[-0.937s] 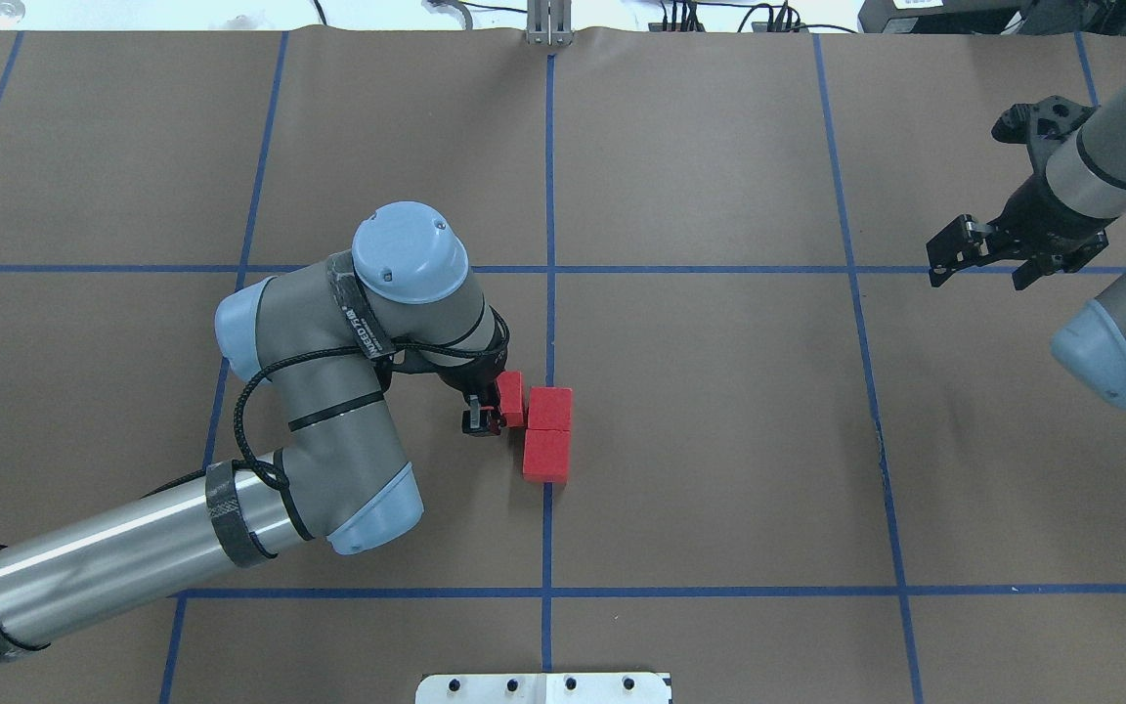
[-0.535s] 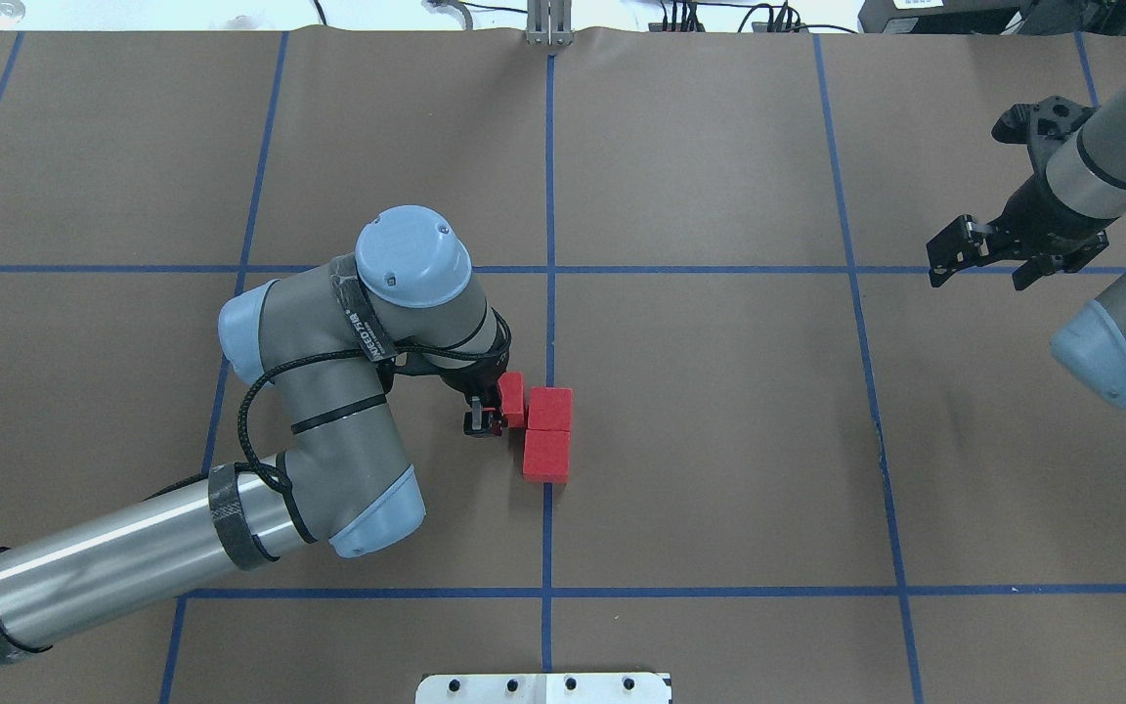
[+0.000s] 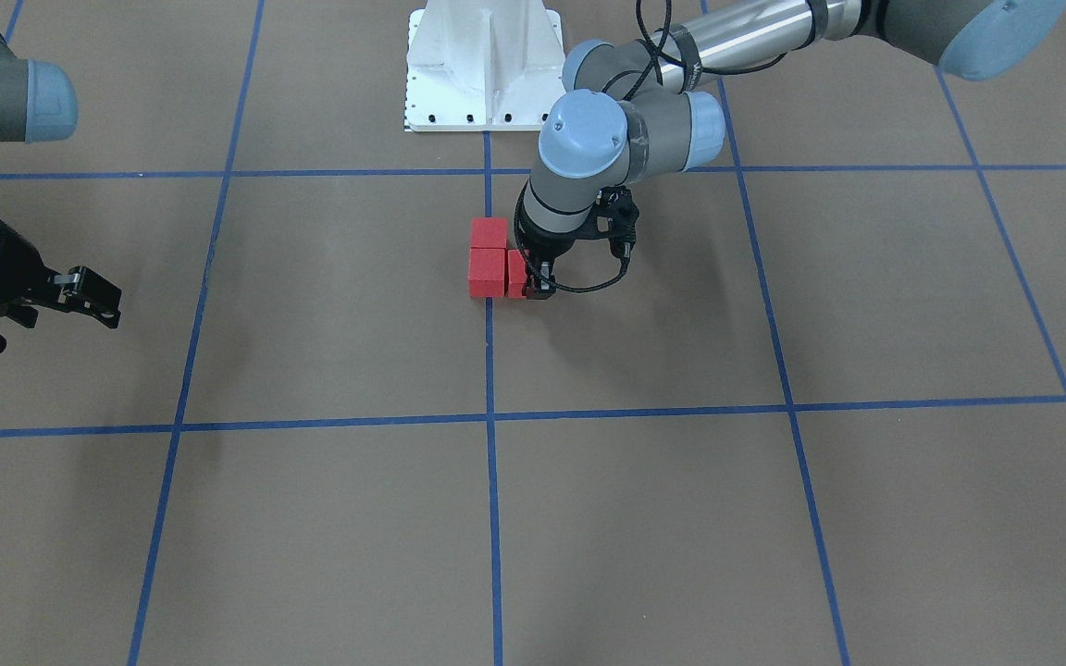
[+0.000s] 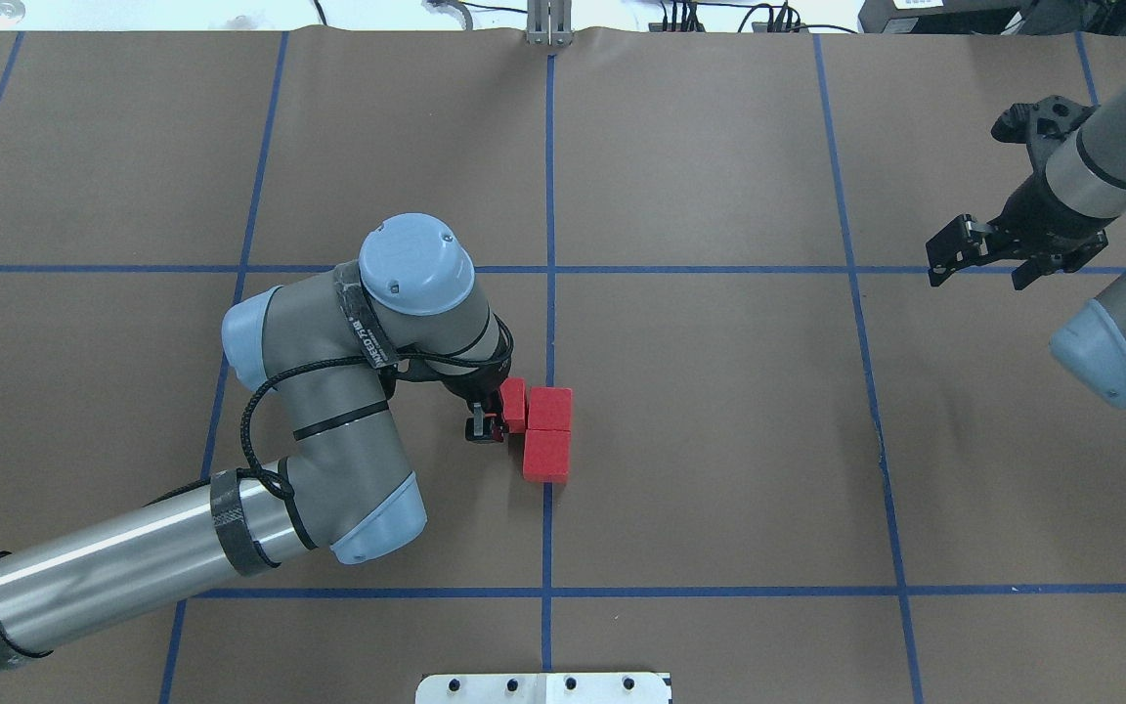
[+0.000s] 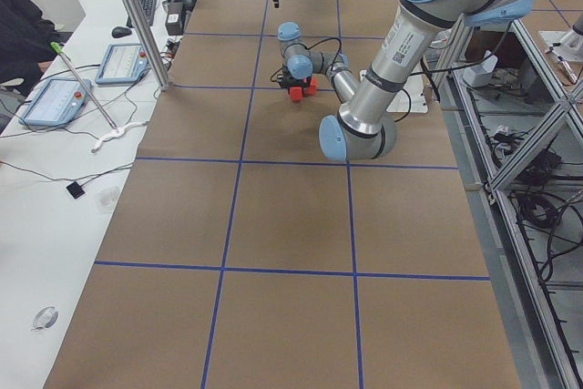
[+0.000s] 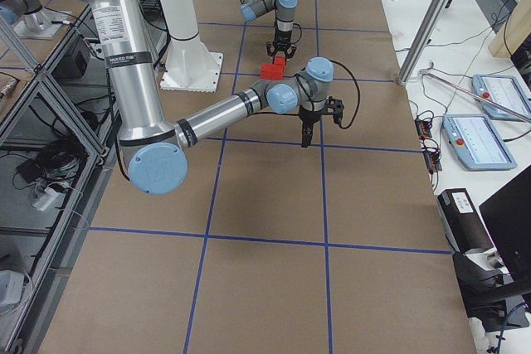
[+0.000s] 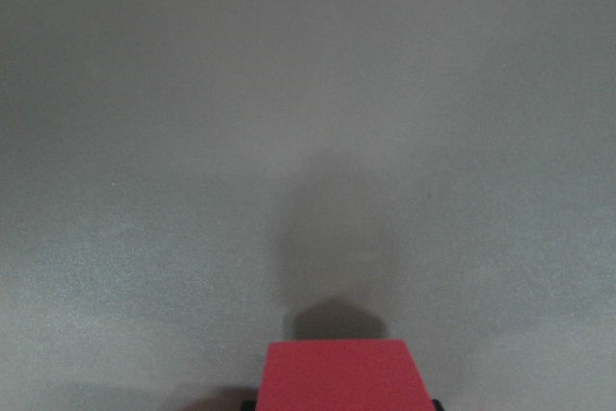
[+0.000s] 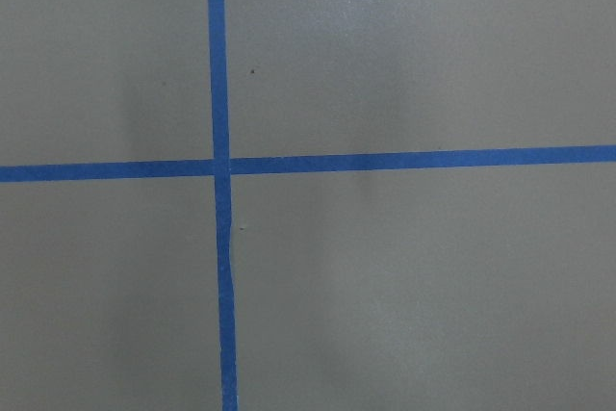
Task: Form red blocks into L shape at center
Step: 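Lower the cube against the pair and open the left gripper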
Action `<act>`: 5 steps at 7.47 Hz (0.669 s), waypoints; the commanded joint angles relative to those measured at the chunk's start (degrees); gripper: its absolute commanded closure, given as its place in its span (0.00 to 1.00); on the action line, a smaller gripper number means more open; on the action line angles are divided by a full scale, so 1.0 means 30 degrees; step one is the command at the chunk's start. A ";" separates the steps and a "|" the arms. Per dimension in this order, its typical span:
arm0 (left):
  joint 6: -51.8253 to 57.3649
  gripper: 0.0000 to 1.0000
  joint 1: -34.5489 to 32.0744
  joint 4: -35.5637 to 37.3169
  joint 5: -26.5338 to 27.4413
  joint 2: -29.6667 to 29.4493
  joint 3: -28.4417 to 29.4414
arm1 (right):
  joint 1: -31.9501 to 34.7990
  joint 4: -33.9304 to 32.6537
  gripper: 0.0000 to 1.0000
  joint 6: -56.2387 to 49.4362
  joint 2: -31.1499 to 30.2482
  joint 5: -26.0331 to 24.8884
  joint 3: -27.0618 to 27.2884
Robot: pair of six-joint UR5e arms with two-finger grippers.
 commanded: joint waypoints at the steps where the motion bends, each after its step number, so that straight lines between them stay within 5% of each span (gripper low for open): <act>1: 0.0004 1.00 0.0070 0.0000 0.0024 -0.0016 -0.0005 | 0.0000 0.0000 0.00 0.0000 0.0031 0.0000 0.0000; 5: 0.0004 1.00 0.0099 0.0000 0.0024 -0.0017 -0.0034 | 0.0000 0.0000 0.00 0.0000 0.0031 0.0000 0.0117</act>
